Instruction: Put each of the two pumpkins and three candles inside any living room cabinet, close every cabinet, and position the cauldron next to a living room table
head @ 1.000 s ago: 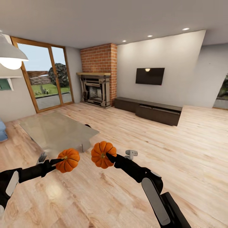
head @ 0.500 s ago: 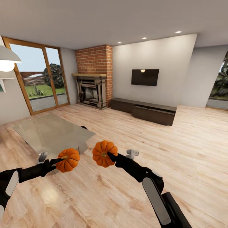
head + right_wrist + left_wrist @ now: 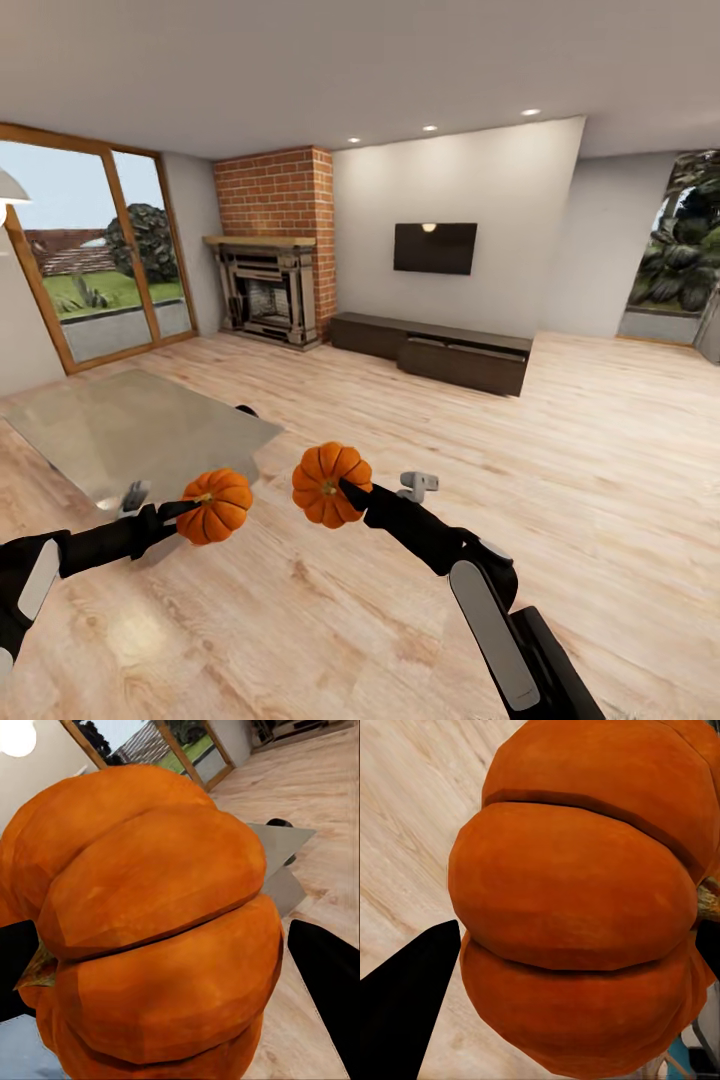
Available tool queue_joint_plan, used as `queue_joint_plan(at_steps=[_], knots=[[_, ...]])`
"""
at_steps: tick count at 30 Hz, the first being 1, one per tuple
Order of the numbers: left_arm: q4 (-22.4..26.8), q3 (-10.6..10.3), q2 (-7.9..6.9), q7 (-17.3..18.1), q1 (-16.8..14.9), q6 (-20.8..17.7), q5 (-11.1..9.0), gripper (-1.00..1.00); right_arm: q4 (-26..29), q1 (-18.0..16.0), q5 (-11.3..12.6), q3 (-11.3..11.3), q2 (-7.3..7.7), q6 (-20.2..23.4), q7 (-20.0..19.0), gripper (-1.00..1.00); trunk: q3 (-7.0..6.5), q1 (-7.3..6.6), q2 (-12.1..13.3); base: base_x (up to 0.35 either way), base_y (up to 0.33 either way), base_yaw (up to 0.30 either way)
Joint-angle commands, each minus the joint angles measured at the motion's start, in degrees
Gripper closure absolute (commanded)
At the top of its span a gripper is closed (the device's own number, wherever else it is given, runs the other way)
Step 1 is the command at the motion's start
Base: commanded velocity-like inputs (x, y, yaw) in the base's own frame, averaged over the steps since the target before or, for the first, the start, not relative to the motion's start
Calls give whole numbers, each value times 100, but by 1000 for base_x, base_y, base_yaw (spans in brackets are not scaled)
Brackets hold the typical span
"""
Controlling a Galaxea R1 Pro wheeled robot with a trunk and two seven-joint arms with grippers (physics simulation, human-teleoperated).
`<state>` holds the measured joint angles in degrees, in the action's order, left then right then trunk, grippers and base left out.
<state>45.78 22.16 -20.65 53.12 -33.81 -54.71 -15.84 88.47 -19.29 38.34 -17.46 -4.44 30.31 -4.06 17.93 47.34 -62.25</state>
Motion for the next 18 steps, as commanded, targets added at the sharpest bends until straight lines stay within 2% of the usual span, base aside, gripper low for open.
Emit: queue_joint_plan(at_steps=[1,16,18], knots=[[1,10,0,23,-3,-30,-7,100,-1,-5,16,6,-4,27,-16,100,-16,-22,37,0,0,-259],[1,25,0,25,-3,-35,-13,100,-66,-5,16,8,-4,23,-16,100,-356,-352,639,0,0,-259],[1,36,-5,45,-3,-22,-15,100,-72,-5,16,6,-4,23,-16,100,-367,-352,639,0,0,-259]])
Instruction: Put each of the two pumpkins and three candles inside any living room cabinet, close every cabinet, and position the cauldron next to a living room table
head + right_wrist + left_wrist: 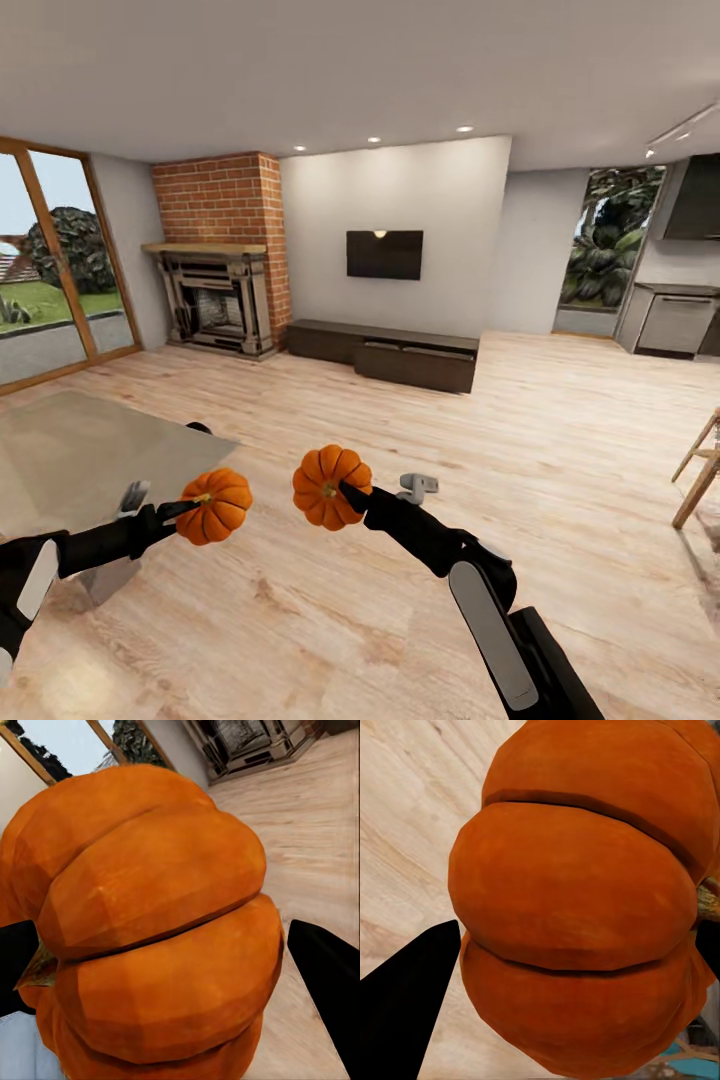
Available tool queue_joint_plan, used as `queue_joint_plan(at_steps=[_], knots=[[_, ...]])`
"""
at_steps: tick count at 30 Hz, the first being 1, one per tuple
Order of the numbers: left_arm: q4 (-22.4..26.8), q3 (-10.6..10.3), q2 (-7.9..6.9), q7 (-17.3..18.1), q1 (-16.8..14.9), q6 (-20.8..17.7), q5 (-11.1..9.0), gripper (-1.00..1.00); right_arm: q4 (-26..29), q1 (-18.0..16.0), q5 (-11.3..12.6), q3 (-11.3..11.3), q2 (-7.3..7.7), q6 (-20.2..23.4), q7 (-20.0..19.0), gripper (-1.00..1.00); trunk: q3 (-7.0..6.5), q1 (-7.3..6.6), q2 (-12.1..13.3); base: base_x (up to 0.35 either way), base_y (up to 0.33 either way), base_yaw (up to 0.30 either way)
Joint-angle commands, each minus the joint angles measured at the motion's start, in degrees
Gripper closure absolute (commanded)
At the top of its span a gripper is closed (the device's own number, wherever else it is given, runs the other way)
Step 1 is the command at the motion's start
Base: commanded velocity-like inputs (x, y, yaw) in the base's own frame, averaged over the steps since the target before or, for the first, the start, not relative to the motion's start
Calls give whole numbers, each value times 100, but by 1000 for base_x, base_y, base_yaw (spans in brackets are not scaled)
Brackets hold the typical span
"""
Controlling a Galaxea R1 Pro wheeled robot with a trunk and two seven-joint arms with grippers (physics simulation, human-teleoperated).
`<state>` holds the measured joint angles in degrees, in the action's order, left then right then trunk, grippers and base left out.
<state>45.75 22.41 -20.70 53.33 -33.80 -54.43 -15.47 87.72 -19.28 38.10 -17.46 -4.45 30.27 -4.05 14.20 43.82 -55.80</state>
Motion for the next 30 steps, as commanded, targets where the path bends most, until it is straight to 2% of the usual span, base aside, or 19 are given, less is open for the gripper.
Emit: queue_joint_plan(at_steps=[1,7,16,17,24,30], knots=[[4,15,-2,35,-4,-46,-58,100,2,-6,39,9,-4,28,-17,100,2,1,-6,0,0,-259],[3,27,-13,-8,-4,-7,-53,100,-119,-6,39,13,-4,23,-17,100,-29,1,-6,56,0,-259],[2,18,-13,-24,-4,-6,-53,100,-119,-6,37,16,-4,6,-17,100,-46,1,-6,329,0,-92],[0,18,-12,-16,-4,-6,-53,100,-123,-6,44,119,-4,10,-25,100,-51,1,-6,63,0,-241],[-4,24,-13,4,-4,-6,-53,100,-123,-6,47,137,-4,14,-26,100,-89,1,-6,6,0,-244],[-1,22,-13,-17,-4,-10,-53,100,-125,-6,48,137,-4,14,-26,100,-228,-131,235,0,0,-244]])
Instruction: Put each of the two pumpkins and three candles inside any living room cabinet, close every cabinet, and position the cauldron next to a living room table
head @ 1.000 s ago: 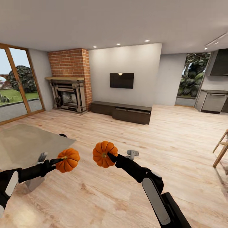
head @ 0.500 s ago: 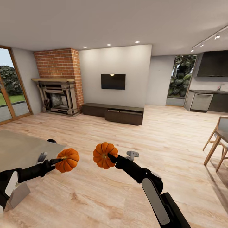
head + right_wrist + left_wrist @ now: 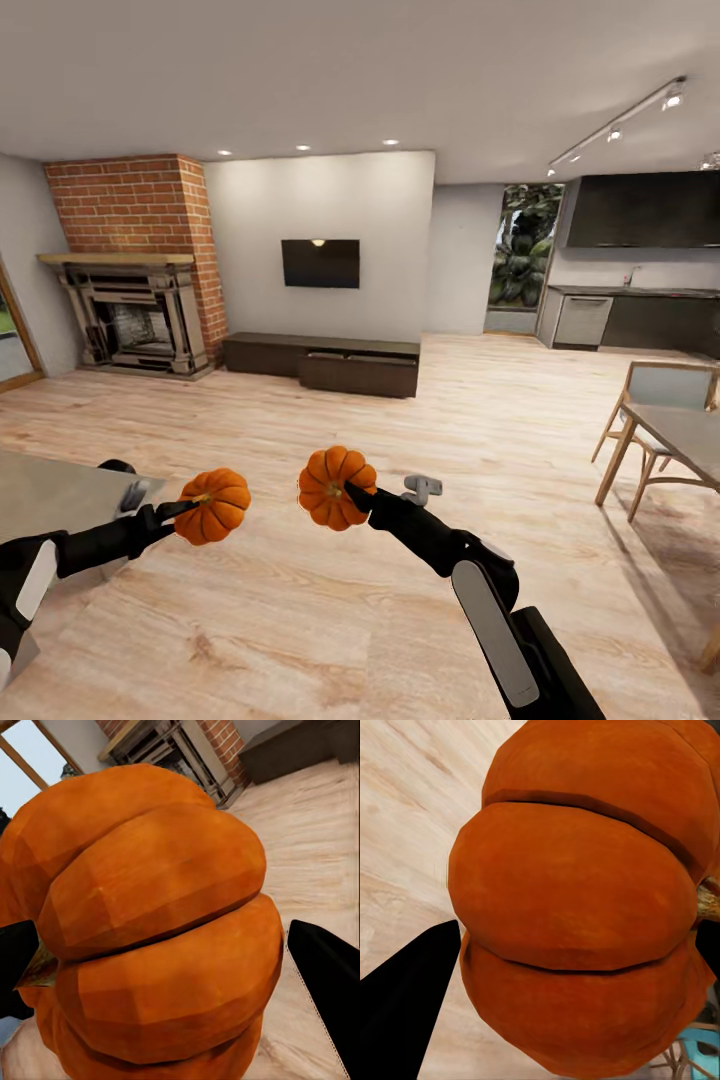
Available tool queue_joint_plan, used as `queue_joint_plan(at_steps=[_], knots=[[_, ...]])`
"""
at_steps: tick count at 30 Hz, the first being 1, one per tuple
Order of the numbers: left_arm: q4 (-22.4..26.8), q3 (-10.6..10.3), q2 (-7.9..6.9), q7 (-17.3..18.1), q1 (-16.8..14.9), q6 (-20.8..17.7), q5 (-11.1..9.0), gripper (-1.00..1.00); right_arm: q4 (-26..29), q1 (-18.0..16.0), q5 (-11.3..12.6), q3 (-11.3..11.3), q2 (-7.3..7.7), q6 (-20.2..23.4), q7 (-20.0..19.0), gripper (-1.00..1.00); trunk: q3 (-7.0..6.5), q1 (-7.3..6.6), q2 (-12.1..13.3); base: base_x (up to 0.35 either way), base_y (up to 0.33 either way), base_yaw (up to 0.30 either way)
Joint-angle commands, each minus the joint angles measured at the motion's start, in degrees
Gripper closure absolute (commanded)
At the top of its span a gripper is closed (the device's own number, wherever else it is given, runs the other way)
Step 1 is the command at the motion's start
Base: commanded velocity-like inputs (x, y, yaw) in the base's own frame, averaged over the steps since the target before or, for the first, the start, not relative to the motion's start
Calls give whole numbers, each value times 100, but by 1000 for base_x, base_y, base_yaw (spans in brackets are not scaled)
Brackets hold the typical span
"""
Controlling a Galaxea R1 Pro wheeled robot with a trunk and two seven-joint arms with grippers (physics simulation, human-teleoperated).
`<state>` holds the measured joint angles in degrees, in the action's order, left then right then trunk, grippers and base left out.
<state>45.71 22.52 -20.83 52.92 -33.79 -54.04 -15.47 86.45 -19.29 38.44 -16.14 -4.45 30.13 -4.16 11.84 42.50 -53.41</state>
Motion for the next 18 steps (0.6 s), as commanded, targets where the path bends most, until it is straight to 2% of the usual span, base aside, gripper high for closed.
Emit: queue_joint_plan(at_steps=[1,3,4,5,6,7,8,9,10,11,12,13,14,16,17,18], knots=[[3,3,0,15,-4,-52,-53,100,0,-5,14,6,-3,28,-11,100,-16,-22,36,0,0,-242],[3,-18,6,3,-4,-62,-47,100,-1,-5,9,6,-3,28,-3,100,-58,-66,116,0,0,-184],[0,-32,14,-31,-4,-69,-40,100,-19,-12,-6,25,-3,30,121,100,-77,-88,156,0,0,-52],[0,-34,19,-108,-4,-71,-36,100,-41,-21,-24,45,-3,32,335,100,-95,-110,196,0,0,-26],[-1,-32,30,-387,-4,-71,-30,100,-74,-54,-45,53,-12,48,903,100,-113,-132,236,0,0,-11],[-1,-34,40,-586,-4,-71,-29,100,-99,-65,-52,52,-39,68,1277,100,-131,-154,276,0,0,-7],[-1,-34,66,-984,-4,-69,-33,100,-126,-110,-55,46,-108,98,1941,100,-149,-176,316,0,0,-4],[-1,-35,164,-1720,-9,-62,-45,100,-149,-202,-40,25,-190,153,2851,100,-167,-198,357,0,0,-1],[4,-36,289,-2285,-14,-41,-48,100,-156,-243,-33,16,-216,246,3340,100,-185,-220,397,0,0,0],[14,-36,537,-3370,-20,146,-52,100,-167,-291,-52,9,-240,514,3859,100,-203,-241,437,0,0,0],[15,-44,655,-3837,-21,236,-52,100,-179,-297,-58,3,-245,596,4024,100,-221,-263,477,0,0,0],[16,-190,832,-4567,-22,329,-53,100,-177,-302,-67,-2,-245,688,4384,100,-239,-285,517,0,0,0],[17,-383,934,-4965,-22,421,-53,100,-168,-300,-69,-11,-237,772,4664,100,-257,-307,557,0,0,0],[17,-768,1094,-5546,-22,581,-55,100,-222,-297,-44,-10,-237,888,5045,100,-293,-351,637,0,0,0],[17,-931,1167,-5790,-22,634,-58,100,-288,-297,-40,-8,-242,923,5151,100,-311,-373,677,0,0,0],[17,-998,1206,-5889,-22,652,-59,100,-326,-300,-38,-13,-244,941,5195,100,-329,-395,717,0,0,0]])
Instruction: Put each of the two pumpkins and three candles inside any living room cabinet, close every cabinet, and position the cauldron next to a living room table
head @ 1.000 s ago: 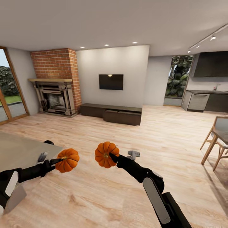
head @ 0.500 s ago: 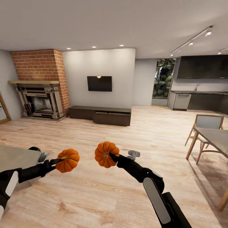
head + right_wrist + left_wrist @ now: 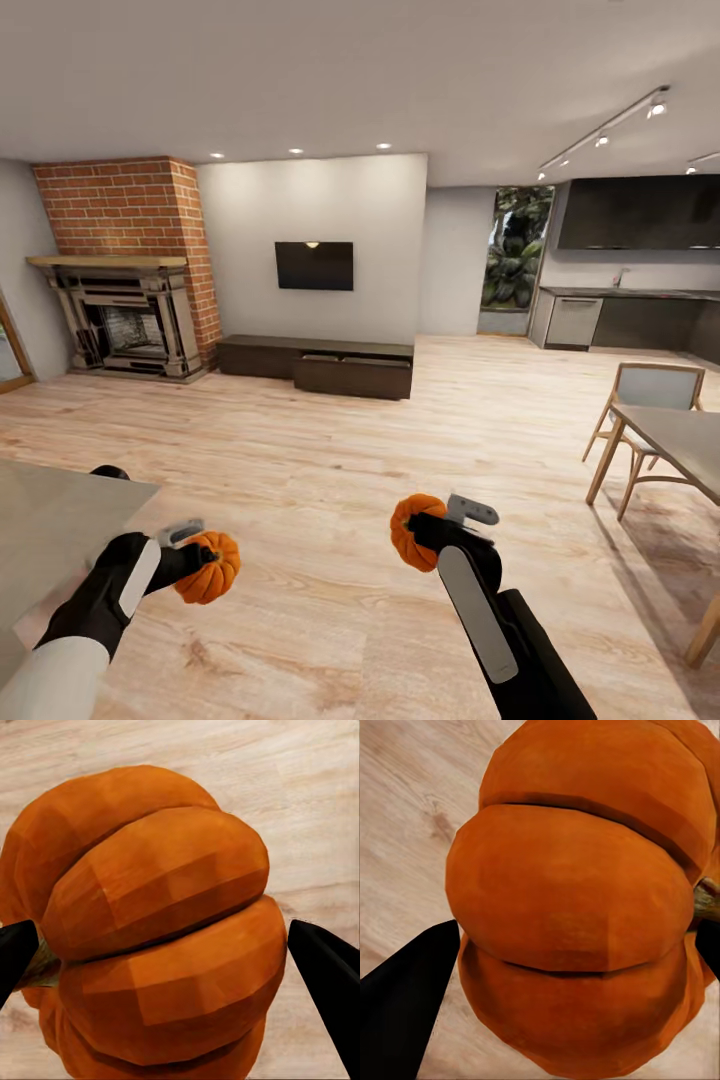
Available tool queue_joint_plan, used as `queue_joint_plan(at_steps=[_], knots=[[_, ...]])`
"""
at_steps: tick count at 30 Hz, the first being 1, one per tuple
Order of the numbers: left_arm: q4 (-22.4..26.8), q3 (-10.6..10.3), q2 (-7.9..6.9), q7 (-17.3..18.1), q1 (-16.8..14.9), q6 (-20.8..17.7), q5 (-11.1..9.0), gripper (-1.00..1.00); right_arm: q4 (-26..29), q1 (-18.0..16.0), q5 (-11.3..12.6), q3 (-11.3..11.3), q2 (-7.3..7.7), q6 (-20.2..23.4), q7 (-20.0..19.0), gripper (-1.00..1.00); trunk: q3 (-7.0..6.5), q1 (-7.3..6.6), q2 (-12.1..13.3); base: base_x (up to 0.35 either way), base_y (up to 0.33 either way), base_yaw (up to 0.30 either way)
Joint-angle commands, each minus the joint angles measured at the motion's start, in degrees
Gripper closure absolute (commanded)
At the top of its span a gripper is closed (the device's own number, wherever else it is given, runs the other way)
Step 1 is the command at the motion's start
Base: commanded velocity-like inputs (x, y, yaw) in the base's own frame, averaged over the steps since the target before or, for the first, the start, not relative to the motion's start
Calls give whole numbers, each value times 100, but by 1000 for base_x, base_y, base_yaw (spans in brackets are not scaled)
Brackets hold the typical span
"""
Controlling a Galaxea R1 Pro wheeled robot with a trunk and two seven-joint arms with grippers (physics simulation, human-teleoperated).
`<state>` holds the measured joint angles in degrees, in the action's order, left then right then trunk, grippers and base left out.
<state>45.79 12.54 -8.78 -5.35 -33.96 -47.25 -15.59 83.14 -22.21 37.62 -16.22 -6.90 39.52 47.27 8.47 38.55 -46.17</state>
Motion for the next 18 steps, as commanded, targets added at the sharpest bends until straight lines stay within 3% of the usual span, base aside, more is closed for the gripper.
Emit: queue_joint_plan(at_steps=[1,8,12,18], knots=[[8,-67,59,-151,-5,-15,-48,100,-66,-14,48,-60,-6,38,102,100,-10,-21,34,0,0,0],[-9,-194,496,-442,-21,-13,16,100,-343,-80,44,-274,-16,168,142,100,-135,-175,314,0,0,0],[-10,-431,517,-494,-22,8,82,100,-351,-221,52,-273,-158,247,166,100,-135,-175,314,3,0,0],[-6,-480,498,-489,-28,14,91,100,-415,-286,88,-227,-256,283,116,100,-107,-175,314,262,0,-60]])
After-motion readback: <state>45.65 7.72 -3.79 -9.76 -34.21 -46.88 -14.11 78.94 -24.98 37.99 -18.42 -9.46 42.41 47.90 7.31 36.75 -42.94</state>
